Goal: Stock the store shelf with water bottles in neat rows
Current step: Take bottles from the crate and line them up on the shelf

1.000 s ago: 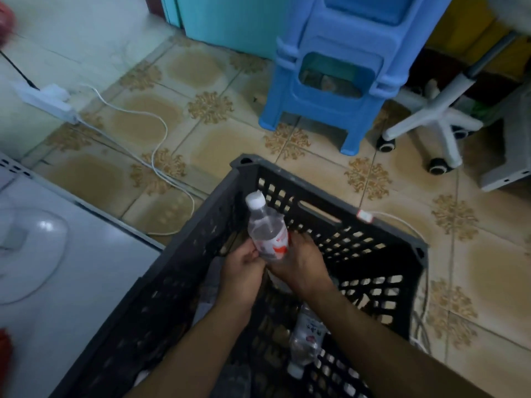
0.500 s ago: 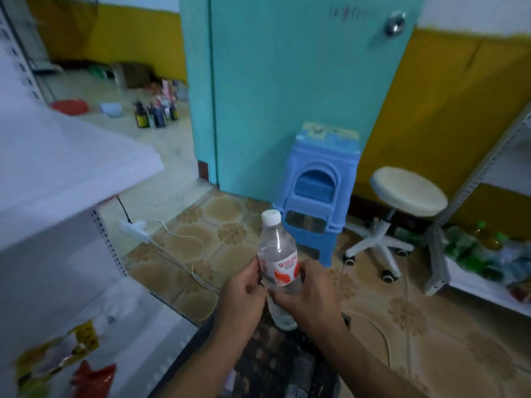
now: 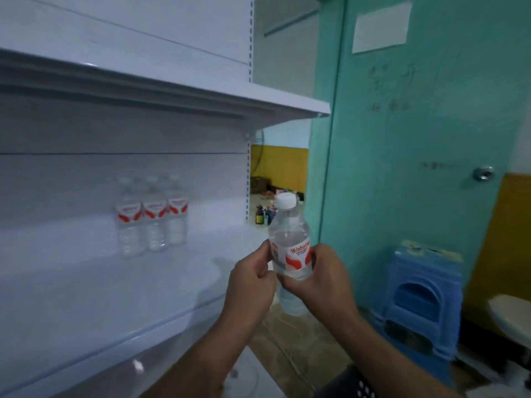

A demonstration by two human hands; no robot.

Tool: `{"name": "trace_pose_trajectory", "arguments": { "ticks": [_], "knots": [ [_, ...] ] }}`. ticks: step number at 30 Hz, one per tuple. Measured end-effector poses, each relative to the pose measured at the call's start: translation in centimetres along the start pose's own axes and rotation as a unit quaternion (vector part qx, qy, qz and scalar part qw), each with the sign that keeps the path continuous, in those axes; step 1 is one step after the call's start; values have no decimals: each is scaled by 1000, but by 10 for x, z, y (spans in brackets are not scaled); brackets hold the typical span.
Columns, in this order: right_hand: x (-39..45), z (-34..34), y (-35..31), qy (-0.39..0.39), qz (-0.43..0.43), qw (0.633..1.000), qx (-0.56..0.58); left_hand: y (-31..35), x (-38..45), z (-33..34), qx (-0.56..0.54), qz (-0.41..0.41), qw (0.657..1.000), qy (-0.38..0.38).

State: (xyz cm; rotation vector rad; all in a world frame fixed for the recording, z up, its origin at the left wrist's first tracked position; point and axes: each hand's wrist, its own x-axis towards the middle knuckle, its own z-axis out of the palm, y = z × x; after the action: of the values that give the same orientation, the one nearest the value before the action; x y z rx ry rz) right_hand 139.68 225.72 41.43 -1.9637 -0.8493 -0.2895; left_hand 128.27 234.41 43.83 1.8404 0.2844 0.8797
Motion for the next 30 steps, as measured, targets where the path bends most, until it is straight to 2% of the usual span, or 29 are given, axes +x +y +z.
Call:
{"name": "trace_pose_trajectory", "arguments": {
  "ticks": [7,14,18,22,30],
  "knots": [
    [-13,85,-84,-58,-32,996,67,3,-24,-104,52,-20,993,106],
    [-11,145,-105,-93,3,991,96,-22,-13,-142,104,-77,981,148],
    [13,163,-100,-87,33,991,101,-36,12,-142,117,-108,979,130],
    [47,185,-83,-56,56,993,89,-65,22,-140,179,-160,967,85],
    [130,243,-60,-26,86,991,96,-139,46,-134,290,-131,945,78]
  ]
}}
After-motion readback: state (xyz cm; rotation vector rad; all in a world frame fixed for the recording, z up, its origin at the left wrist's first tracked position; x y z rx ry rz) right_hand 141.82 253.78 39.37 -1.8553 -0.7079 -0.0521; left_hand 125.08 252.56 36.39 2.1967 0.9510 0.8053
